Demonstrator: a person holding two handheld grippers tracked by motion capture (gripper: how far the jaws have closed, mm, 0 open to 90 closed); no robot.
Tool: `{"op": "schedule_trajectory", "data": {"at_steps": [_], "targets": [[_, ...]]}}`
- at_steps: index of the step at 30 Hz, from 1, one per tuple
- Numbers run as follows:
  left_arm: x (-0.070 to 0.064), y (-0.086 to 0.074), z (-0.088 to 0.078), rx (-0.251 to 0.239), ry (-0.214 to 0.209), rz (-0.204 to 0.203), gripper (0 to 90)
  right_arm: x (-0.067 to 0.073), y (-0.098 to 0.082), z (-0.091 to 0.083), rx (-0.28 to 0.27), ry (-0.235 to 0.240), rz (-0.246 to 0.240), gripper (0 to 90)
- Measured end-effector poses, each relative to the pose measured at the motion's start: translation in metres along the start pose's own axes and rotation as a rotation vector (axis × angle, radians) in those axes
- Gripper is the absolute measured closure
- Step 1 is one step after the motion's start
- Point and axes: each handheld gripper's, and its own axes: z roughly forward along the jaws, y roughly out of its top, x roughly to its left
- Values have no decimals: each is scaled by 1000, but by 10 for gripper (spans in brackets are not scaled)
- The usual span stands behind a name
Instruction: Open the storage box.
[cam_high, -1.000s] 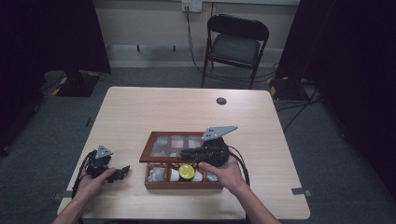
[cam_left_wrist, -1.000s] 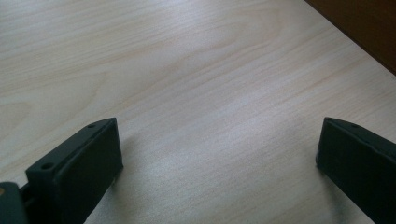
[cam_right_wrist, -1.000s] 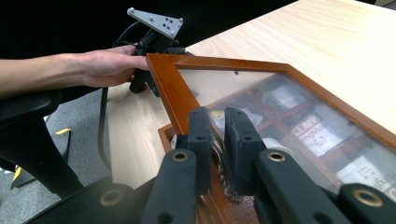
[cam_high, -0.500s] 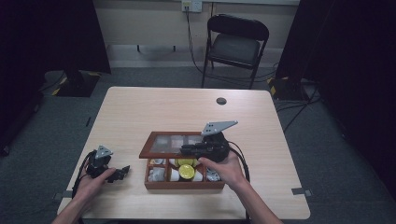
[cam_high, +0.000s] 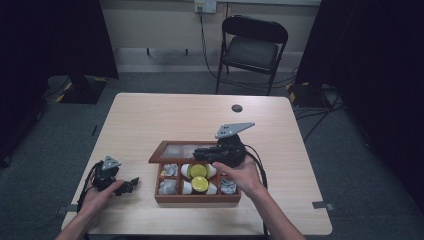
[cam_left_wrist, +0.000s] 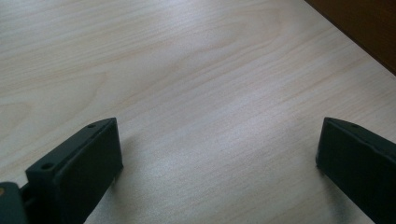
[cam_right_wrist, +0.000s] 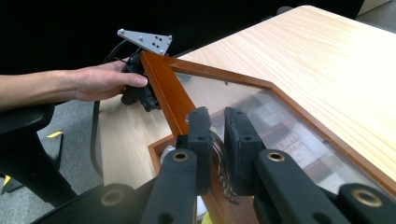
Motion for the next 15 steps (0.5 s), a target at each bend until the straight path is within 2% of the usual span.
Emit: {"op": "schedule_trajectory", "data": {"at_steps": [15], "targets": [[0,0,0,0,0,0,0,-9,15,-3,-11,-9,24,819]]}}
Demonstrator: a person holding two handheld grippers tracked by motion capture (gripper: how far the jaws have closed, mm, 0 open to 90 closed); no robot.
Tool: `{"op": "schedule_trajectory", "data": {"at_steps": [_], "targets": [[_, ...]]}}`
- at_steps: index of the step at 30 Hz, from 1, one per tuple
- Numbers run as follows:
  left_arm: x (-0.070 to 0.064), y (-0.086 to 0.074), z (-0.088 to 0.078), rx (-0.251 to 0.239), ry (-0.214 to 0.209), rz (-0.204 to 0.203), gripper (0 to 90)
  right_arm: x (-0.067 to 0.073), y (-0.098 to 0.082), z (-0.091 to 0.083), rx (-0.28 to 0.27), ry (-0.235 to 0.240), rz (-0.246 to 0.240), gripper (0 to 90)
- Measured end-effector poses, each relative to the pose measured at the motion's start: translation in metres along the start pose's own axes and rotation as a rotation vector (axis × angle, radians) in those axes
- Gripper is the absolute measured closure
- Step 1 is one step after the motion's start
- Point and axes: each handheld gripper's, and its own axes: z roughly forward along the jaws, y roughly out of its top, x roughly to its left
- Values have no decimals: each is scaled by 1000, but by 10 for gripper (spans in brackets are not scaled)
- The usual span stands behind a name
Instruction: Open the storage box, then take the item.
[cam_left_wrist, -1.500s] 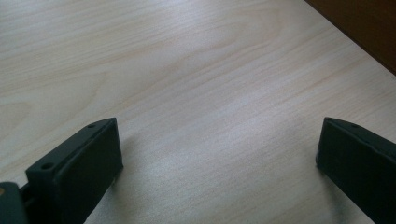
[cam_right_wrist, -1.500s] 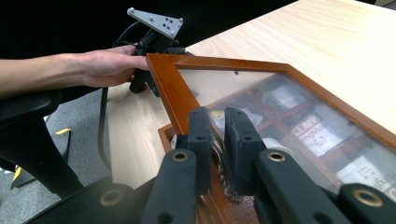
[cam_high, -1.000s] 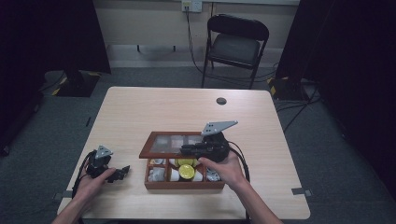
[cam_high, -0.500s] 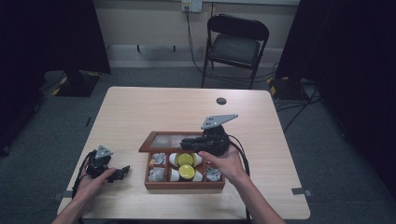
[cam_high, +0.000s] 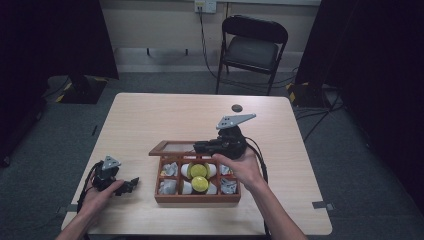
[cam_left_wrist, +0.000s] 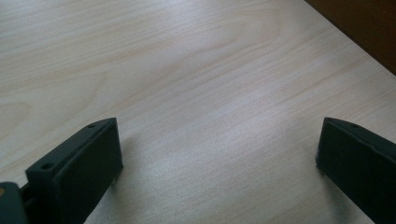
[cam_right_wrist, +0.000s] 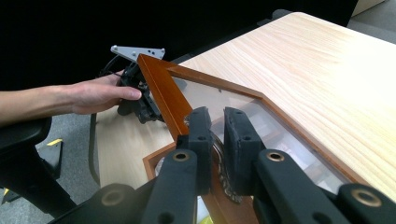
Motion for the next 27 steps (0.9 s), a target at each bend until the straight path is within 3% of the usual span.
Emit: {"op": "schedule_trajectory", "data": {"at_steps": [23,27], "targets": [[0,1,0,5,0,-1,3,-9,13,-1,9,6,26,822],[1,3,-4,10,4,-1,82,-9,14,-1,9,5,28,822]]}}
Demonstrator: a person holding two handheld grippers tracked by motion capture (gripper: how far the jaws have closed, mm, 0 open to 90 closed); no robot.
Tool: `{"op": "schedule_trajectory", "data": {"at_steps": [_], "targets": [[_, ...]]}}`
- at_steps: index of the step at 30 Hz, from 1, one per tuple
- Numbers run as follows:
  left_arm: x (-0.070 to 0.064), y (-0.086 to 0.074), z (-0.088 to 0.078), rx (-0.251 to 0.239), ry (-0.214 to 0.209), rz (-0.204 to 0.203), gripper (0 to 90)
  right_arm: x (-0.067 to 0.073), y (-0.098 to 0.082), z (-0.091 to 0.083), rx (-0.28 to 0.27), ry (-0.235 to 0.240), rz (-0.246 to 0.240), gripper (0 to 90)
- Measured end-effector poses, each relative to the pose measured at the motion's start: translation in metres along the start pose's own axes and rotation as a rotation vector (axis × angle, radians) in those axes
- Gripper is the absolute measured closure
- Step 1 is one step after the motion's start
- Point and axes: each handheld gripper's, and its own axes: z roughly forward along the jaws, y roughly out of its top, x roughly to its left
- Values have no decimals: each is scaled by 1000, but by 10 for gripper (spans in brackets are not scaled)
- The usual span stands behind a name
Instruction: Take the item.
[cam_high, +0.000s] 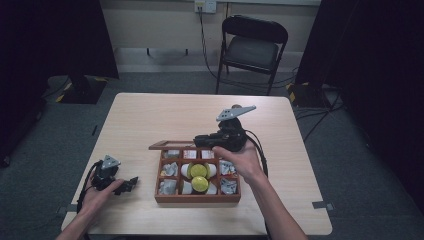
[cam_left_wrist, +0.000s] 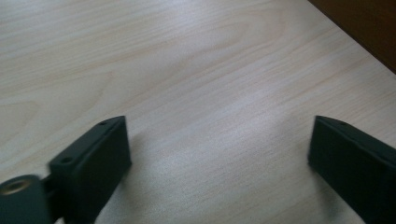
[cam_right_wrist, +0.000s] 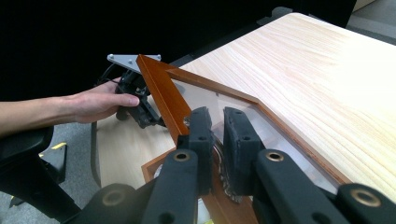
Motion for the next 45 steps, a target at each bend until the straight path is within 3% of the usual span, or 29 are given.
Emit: {"op": "schedule_trajectory", "data": {"at_steps": [2,3,5,10,13,18,26,36,45], "targets": [[-1,1,-2,1,-1,9,170,0,0,0,-1,0,0,822],[-1,1,-4,6,6,14,173,0,0,0,-1,0,0,822],[-2,3,-9,-33,19,2,158,0,0,0,-1,1,1,822],[-8,6,-20,-72,-8,23,178,-1,1,0,-3,0,-3,823],[-14,7,-24,-72,-54,39,204,-1,2,0,-1,1,-2,823],[-22,11,-31,-92,-95,59,222,-2,3,0,-3,0,-2,823],[-36,18,-39,-114,-190,66,258,-3,4,0,-3,-2,0,823],[-57,27,-42,-133,-273,124,288,-3,5,0,-1,0,2,823],[-73,36,-43,-140,-323,174,299,-4,6,0,-1,1,3,823]]}}
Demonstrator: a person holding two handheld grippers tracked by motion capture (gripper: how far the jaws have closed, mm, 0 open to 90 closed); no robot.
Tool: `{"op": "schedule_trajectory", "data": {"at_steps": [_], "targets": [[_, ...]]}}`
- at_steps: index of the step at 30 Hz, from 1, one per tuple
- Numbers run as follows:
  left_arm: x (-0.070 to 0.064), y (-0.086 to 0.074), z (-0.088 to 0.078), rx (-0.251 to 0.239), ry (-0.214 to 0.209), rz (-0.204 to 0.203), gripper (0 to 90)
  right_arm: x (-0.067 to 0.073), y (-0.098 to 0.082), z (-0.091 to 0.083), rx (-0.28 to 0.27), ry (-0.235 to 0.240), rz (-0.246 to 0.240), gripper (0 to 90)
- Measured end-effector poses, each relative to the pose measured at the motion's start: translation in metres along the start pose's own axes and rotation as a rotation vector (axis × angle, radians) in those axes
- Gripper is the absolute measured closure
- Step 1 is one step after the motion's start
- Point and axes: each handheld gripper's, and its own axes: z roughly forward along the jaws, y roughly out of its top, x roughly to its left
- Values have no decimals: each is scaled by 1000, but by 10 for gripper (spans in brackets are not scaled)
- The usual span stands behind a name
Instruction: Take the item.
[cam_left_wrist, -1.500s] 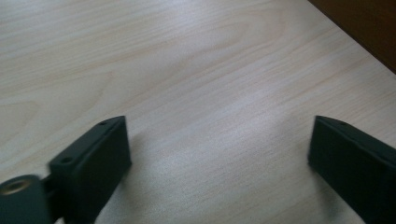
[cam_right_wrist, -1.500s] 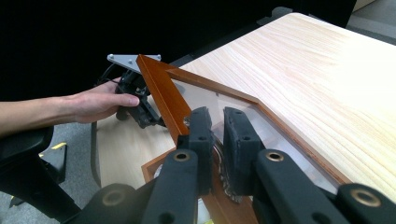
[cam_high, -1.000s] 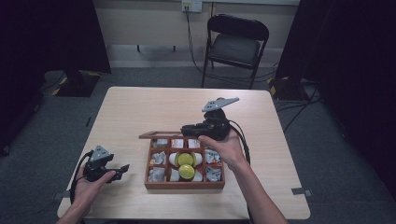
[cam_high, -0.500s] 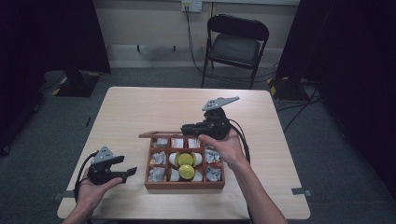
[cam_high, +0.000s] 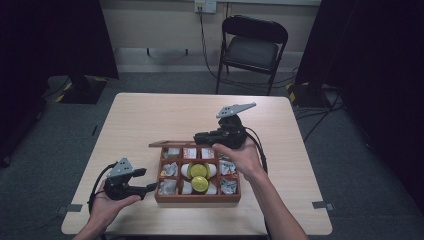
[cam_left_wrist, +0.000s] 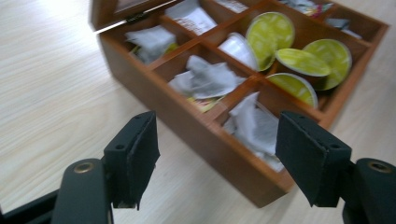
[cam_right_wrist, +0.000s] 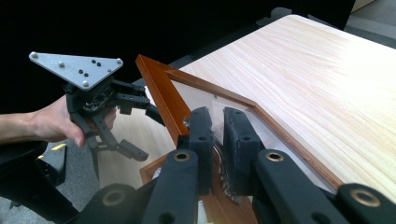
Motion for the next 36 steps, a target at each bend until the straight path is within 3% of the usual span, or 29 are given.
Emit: {"op": "schedule_trajectory", "data": {"at_steps": [13,17,30,36], "targets": [[-21,18,12,-10,-85,63,317,-2,3,0,0,-1,0,824],[-28,25,20,-3,-95,76,316,-2,3,0,0,-1,1,824],[-45,48,51,41,-206,133,325,-2,3,0,1,-1,1,824],[-50,55,68,60,-227,144,326,-2,4,0,2,0,2,824]]}}
